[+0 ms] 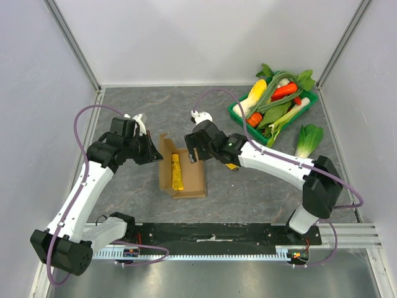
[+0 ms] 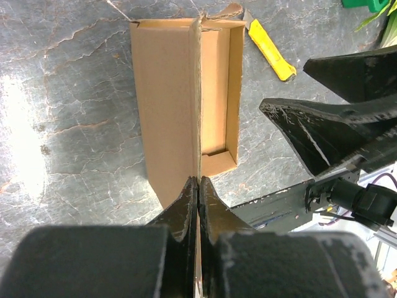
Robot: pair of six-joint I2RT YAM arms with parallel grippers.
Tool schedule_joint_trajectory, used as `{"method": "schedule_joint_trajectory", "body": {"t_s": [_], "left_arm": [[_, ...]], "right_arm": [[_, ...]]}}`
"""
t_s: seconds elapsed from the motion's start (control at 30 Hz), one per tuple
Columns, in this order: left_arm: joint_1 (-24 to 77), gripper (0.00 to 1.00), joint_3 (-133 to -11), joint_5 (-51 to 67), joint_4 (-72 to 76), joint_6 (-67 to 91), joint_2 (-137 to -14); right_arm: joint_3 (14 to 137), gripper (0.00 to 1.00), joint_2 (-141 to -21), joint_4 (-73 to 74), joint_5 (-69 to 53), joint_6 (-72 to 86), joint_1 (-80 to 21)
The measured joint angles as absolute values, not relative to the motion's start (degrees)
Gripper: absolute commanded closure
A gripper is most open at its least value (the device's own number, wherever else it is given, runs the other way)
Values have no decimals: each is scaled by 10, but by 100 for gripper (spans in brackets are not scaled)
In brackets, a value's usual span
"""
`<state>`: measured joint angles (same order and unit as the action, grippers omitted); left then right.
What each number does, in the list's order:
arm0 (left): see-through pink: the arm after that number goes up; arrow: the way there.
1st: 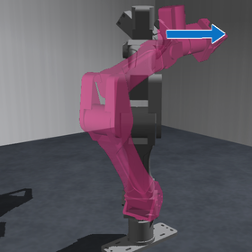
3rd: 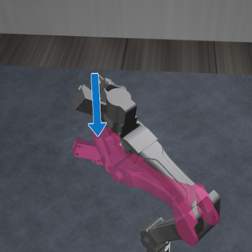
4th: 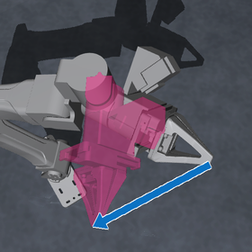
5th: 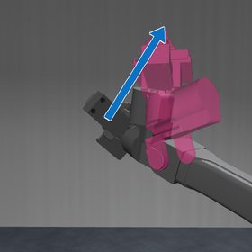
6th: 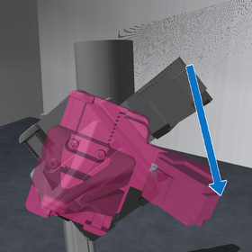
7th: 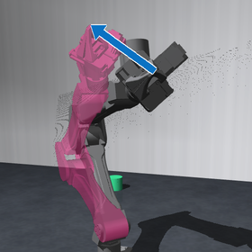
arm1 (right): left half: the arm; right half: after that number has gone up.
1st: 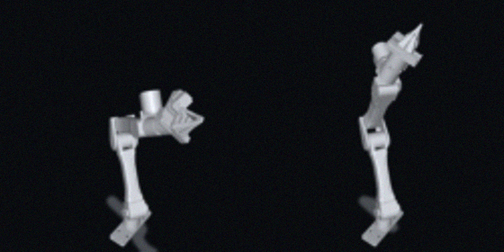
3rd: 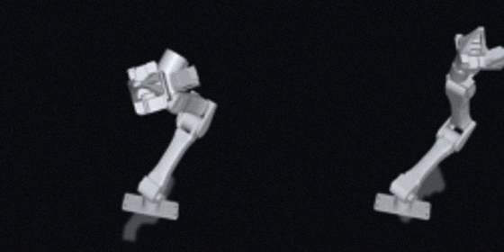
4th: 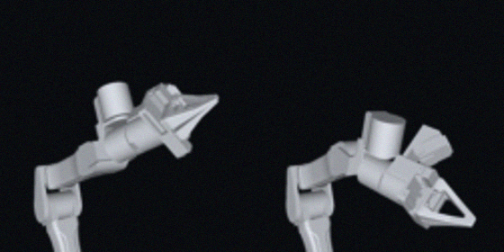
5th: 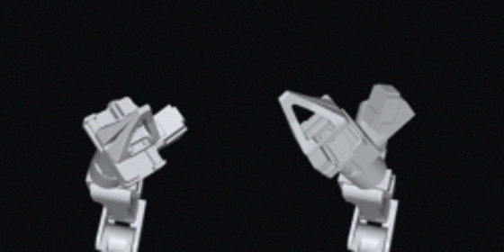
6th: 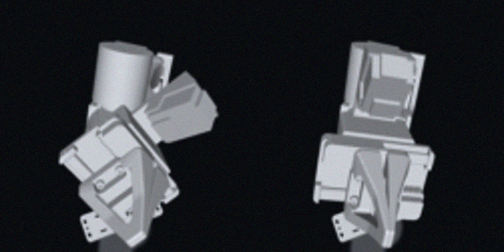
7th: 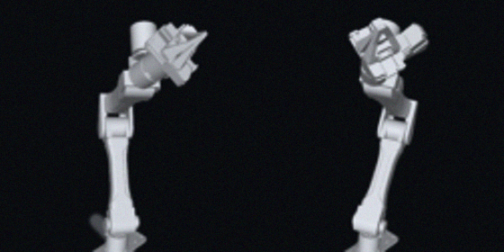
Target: Unpack the express box
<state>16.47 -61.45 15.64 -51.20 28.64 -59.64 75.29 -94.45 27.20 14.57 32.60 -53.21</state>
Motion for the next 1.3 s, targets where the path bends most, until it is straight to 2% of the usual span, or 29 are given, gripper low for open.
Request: {"method": "schedule_joint_trajectory", "body": {"t_s": [0.57, 1.3], "left_arm": [[142, 98, -528, 171, -444, 311, -554], [132, 98, -502, 171, -444, 319, -511]], "right_arm": [[770, 24, -1036, 206, 46, 327, -572], [769, 36, -1097, 189, 89, 361, -613]]}}
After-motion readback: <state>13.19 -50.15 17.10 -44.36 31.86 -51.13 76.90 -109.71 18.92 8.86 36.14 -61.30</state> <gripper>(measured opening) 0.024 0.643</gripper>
